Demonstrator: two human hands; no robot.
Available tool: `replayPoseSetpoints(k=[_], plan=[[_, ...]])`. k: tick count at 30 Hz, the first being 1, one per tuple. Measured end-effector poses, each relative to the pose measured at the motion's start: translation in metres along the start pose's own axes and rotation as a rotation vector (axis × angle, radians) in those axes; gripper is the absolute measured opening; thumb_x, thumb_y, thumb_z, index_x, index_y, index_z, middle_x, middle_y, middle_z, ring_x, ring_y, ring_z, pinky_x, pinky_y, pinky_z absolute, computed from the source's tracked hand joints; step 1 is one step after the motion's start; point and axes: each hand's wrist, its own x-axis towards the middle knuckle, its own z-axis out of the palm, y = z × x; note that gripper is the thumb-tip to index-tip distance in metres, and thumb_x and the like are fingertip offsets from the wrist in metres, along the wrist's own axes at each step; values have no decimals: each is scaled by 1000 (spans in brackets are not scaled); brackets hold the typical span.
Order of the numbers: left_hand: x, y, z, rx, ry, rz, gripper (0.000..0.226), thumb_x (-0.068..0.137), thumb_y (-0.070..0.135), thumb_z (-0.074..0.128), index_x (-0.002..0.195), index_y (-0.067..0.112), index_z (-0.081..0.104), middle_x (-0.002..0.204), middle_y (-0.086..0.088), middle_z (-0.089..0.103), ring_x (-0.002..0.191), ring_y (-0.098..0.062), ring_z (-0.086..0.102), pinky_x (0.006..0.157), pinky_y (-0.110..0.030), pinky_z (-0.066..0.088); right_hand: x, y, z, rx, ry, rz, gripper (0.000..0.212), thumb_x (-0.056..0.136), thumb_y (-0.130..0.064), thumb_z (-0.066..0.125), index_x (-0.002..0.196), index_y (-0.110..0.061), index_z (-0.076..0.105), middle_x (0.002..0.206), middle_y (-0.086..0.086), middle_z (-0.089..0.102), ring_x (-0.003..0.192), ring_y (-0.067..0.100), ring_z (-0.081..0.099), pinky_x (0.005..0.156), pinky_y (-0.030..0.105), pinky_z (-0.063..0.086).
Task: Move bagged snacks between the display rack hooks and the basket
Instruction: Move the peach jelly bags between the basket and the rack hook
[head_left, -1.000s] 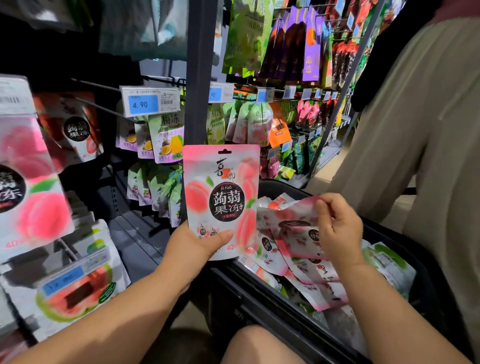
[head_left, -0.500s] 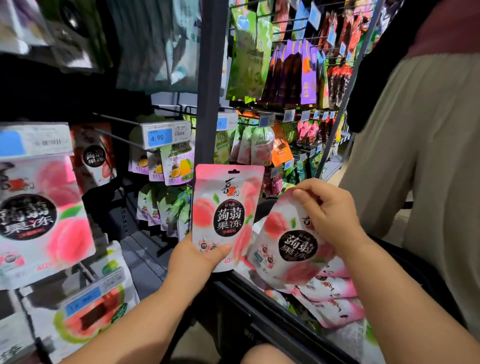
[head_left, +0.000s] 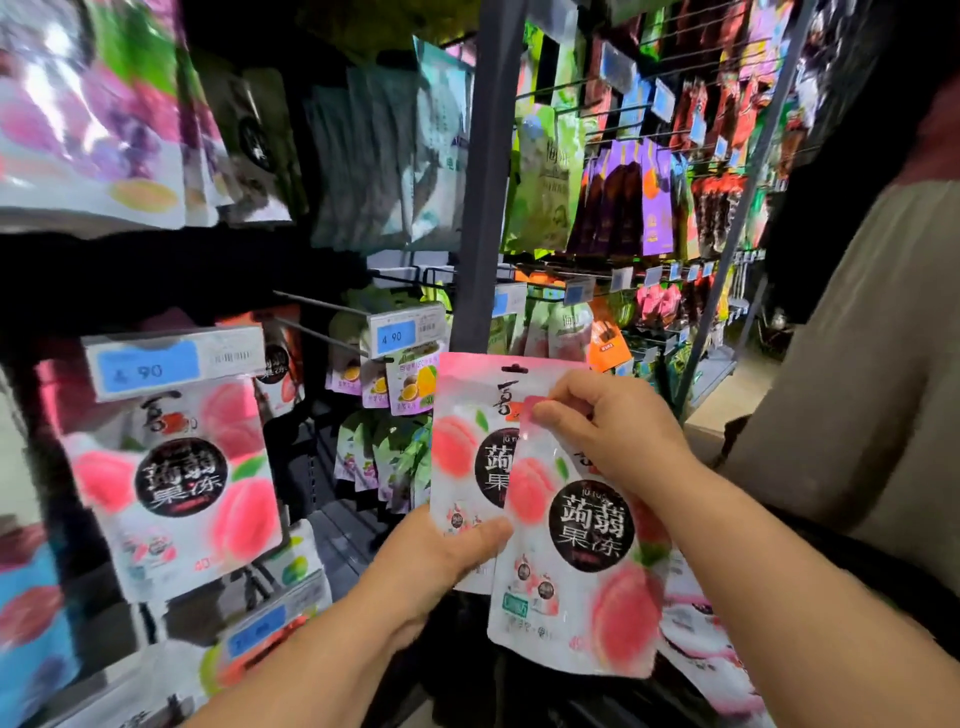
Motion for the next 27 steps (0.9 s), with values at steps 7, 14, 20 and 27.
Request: replayPoseSetpoints(k=[7, 14, 20, 27], plan=[[-30, 13, -39, 126, 148, 8, 35, 66, 14, 89, 98, 16, 75, 93, -5, 77, 90, -24, 73, 78, -33, 59, 5, -56, 32, -7, 2, -131, 30, 89, -58, 59, 87, -30, 68, 69, -10, 62, 72, 10, 56, 60, 25, 42], [-70, 11, -89, 98, 459, 41, 42, 60, 24, 89, 98, 15, 75, 90, -1, 77, 85, -22, 73, 82, -37, 55, 5, -83, 67, 374, 59, -64, 42, 82, -46, 73, 109, -37, 43, 93, -15, 55, 80, 1, 52, 65, 19, 38], [-92, 11, -117, 30, 659, 74, 26, 73, 18, 85, 97, 17, 75, 90, -2, 77, 92, -31, 72, 91, -52, 54, -18, -74, 125, 884, -495, 292, 85, 51, -47, 89, 120, -25, 46, 110, 7, 68, 97, 24, 71, 89, 47, 57], [-105, 3, -131, 86, 688, 43, 37, 55, 37, 88, 87, 23, 76, 84, 3, 77, 83, -18, 73, 84, -44, 58, -34, -90, 166, 1153, -640, 216, 68, 62, -14, 83, 125, -9, 59, 114, 18, 71, 108, 36, 68, 95, 49, 53]])
